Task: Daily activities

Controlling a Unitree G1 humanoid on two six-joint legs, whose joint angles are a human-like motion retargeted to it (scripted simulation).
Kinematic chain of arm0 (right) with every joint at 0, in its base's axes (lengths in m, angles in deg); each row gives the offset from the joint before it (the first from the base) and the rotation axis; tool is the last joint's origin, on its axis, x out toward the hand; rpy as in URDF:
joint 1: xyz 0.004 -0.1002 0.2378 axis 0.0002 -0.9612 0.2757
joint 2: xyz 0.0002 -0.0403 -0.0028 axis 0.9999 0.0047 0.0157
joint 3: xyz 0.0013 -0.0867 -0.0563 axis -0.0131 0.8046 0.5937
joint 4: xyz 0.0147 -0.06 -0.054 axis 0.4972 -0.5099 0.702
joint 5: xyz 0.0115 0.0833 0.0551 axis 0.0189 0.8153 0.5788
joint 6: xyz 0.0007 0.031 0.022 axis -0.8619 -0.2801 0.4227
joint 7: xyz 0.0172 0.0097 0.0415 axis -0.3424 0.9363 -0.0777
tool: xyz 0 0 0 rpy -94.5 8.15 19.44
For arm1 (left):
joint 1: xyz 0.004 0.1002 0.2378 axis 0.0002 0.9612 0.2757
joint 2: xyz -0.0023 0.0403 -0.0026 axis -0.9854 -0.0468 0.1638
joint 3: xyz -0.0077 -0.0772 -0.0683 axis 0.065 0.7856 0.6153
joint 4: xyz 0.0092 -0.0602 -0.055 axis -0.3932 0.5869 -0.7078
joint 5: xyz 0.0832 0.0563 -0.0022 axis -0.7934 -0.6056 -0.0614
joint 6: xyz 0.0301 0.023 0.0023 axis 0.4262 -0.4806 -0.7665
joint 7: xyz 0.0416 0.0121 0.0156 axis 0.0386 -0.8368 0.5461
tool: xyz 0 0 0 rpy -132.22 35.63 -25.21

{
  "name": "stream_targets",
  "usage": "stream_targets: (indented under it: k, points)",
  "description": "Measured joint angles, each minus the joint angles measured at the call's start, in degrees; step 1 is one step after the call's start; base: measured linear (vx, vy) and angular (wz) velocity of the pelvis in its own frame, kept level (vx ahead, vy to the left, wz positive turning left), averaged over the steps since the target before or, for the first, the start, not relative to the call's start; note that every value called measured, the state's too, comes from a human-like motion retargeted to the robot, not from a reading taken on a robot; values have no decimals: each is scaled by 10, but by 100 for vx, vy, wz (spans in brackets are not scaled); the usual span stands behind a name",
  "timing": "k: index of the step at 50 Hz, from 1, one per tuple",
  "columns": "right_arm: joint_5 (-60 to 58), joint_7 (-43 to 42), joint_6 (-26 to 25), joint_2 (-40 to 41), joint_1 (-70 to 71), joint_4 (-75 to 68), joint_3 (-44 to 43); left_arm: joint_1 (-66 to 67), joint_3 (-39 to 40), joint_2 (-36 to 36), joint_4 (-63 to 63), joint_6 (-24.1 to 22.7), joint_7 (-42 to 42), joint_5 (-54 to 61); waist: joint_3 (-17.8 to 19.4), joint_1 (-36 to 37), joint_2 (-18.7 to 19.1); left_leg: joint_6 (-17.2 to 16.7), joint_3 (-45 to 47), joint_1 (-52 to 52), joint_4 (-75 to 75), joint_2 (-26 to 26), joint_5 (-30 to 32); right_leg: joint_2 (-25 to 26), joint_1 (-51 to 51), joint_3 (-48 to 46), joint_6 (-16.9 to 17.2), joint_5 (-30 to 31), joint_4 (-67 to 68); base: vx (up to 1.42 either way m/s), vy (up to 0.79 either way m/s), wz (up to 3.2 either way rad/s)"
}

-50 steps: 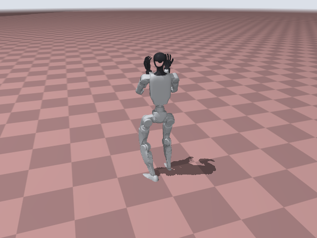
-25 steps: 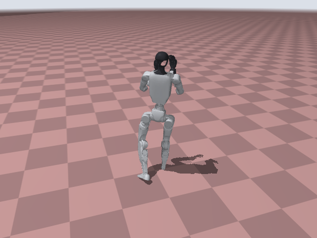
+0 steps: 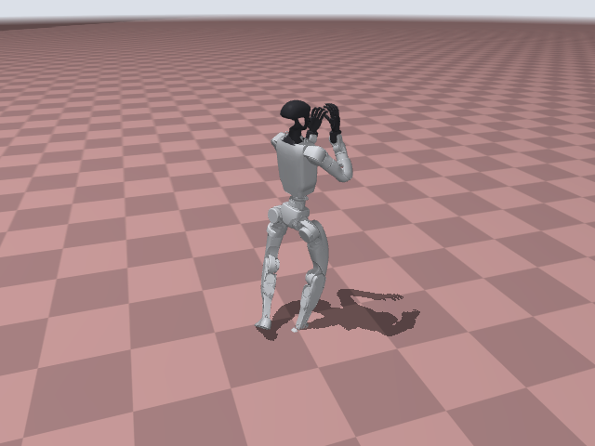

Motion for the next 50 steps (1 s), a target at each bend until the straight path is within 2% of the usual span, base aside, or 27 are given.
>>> stream_targets:
  k: [10,25,37,40,41,42,43,44,45,48,50]
  points:
    - [-10,1,-6,-24,9,12,31,-16,-4,-8,-2,16,11,-62,-3,10,-17,-1,-35,-16,27,23,73,18,33,3,5,20,-61,1,-11,-27]
    - [-12,21,-34,-24,-3,0,34,-3,1,5,16,51,32,-109,-2,35,6,-3,-99,-60,103,92,153,67,83,-2,1,63,-152,1,-5,-18]
    - [-25,-2,-46,-46,39,-28,10,-37,6,0,47,57,44,-119,-13,44,33,-44,-171,-109,152,144,225,114,119,6,-1,127,-246,-2,-6,-22]
    - [-18,7,-45,-56,43,-29,7,-44,4,-6,52,55,64,-114,-13,48,38,-64,-201,-131,163,152,248,125,128,11,0,148,-279,-3,-10,-23]
    - [-12,16,-43,-61,39,-29,5,-45,3,-9,56,54,78,-110,-15,48,34,-92,-232,-151,164,145,275,124,132,15,0,160,-302,-5,-17,-24]
    - [-7,24,-43,-65,35,-30,4,-43,1,-12,60,54,90,-107,-15,49,34,-104,-249,-164,167,146,292,127,135,17,0,170,-318,-7,-12,-25]
    - [-5,30,-43,-64,27,-31,6,-39,-3,-18,64,54,99,-107,-12,50,39,-88,-238,-161,170,159,289,137,136,16,-3,178,-322,-7,-7,-27]
    - [2,46,-43,-67,16,-33,5,-32,-4,-21,68,54,118,-103,-13,51,38,-103,-255,-172,173,156,302,138,138,19,-2,185,-335,-6,-9,-28]
    - [10,67,-43,-70,3,-34,4,-26,-4,-23,72,52,142,-97,-16,54,34,-133,-286,-190,175,143,322,134,142,24,0,193,-353,-5,-10,-30]
    - [23,115,-51,-71,-35,-47,5,2,-11,-39,90,58,201,-91,-6,60,45,-108,-279,-192,190,168,322,158,141,26,-4,205,-356,-6,0,-33]
    - [33,165,-60,-74,-68,-61,2,28,-10,-45,106,65,258,-80,-2,65,48,-114,-292,-200,203,169,322,164,141,31,-3,206,-356,-3,1,-31]
